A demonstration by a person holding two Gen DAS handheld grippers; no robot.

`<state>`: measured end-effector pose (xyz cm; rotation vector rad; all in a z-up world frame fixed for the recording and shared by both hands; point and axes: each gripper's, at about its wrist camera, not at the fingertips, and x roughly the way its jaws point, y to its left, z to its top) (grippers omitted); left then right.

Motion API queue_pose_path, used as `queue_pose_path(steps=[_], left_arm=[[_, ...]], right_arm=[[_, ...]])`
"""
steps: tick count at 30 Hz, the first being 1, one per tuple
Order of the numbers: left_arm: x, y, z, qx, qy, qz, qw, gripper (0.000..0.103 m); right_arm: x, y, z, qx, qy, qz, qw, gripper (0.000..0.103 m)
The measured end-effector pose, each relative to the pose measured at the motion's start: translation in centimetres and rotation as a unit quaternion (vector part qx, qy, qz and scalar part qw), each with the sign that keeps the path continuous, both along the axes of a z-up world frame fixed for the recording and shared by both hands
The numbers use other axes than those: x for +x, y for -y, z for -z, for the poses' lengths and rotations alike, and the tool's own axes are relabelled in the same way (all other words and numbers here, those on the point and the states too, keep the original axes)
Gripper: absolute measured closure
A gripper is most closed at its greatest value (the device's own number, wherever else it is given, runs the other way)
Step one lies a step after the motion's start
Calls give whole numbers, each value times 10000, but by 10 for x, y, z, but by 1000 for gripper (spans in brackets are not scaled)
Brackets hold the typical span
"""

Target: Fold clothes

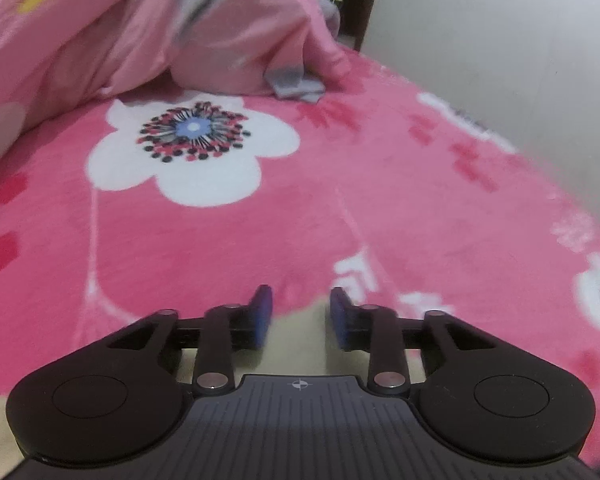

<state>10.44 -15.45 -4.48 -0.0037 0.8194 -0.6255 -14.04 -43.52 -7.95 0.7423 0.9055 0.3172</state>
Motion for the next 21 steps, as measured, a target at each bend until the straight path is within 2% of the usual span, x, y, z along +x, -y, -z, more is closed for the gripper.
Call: queue_pose_path(steps=[2,4,5,7,10,12,14,17,19,21], left_arm=[[-18,-25,-23,-282,-121,84,9995,61],[-47,-45,-34,-164,-64,235,9996,52],[-62,-52,-34,-4,-21,305,9995,51],[-95,-63,-22,397,47,375,9985,51],[-145,-73,13,924,352,394,9943,51],[-168,-84,31,756,728,231,9942,50],[-181,-91,36,562,988,-66,9935,43],[-185,-101,27,352,992,-386,9937,41],[-189,-110,20,235,1015,-514,9932,36],[-197,-126,19,227,1084,-643,9918,34]], right_arm=[[8,-12,-16,-172,411,4,9990,91],[18,-28,-27,-305,777,-33,9965,85],[24,-39,-27,-353,900,-101,9953,82],[36,-66,-23,-613,1064,-270,9921,80],[44,-115,-8,-1462,1103,-601,9812,80],[39,-135,15,-2019,1013,-811,9708,79],[32,-138,23,-2136,1175,-799,9665,79],[36,-138,-1,-2209,903,-534,9696,75],[31,-144,-18,-2239,1258,-510,9651,74],[27,-152,-22,-2235,1479,-615,9614,64]])
